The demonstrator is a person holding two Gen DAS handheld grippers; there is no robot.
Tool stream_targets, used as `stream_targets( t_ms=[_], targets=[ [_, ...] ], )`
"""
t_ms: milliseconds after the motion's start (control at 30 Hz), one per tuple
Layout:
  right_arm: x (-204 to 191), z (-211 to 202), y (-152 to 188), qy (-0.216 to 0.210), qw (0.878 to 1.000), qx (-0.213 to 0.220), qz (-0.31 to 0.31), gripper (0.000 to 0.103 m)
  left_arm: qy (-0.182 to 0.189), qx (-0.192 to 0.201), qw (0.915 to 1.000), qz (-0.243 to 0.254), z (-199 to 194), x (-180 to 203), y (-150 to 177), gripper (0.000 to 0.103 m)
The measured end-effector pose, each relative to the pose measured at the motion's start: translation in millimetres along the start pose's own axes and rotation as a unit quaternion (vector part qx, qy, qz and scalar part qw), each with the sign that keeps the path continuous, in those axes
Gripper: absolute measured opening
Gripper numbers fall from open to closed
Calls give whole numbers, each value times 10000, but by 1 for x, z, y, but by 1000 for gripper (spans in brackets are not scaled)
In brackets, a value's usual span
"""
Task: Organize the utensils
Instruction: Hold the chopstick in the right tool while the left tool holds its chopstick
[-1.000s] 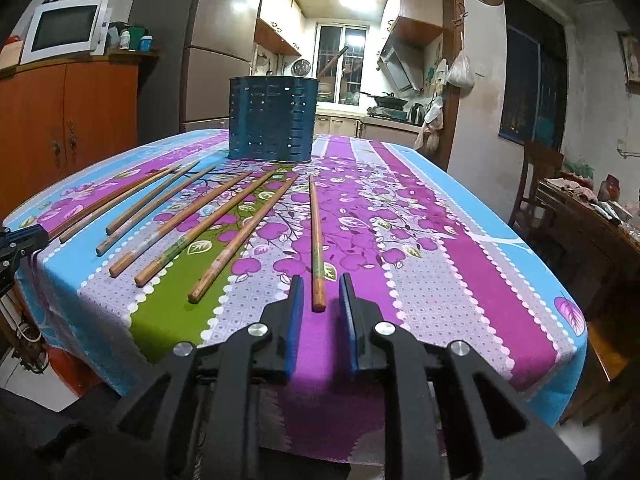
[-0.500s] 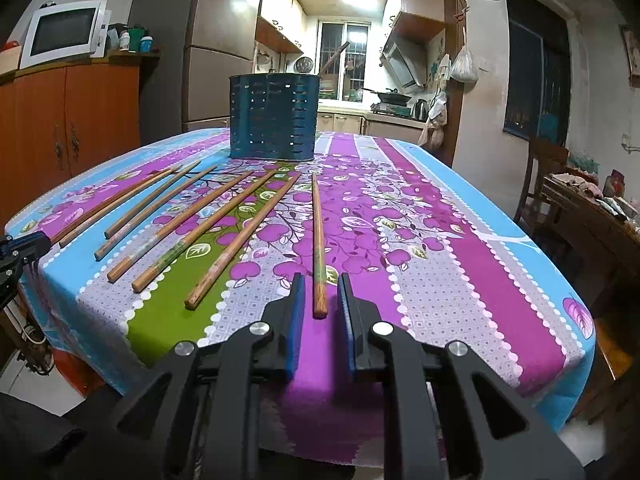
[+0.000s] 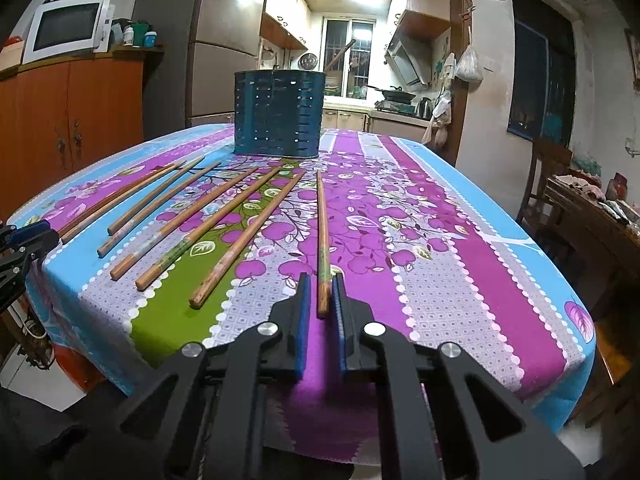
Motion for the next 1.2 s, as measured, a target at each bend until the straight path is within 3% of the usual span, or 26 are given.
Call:
stream_targets(
  t_ms=[233, 967, 1200],
  targets=[
    [-1, -1, -1, -35, 10000, -15, 54, 5, 172, 24, 9998, -29, -1, 2, 1, 10],
    [3, -3, -3, -134, 9992, -81, 363, 5, 367, -97, 9991, -207, -1, -7, -1, 7],
    [6, -16, -19, -138, 9993, 97, 327, 5, 389, 223, 9987, -257, -19, -13, -26, 7]
  ],
)
Point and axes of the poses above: each gripper's, at about its wrist camera, not at the fingertips, and z roughly the way its jaws point, x to its right, y to its underside, the point moved 4 cm from there along z, roughly the way its jaws point, and after that the axes turned 2 degrees about -x, right-handed, at the moved point
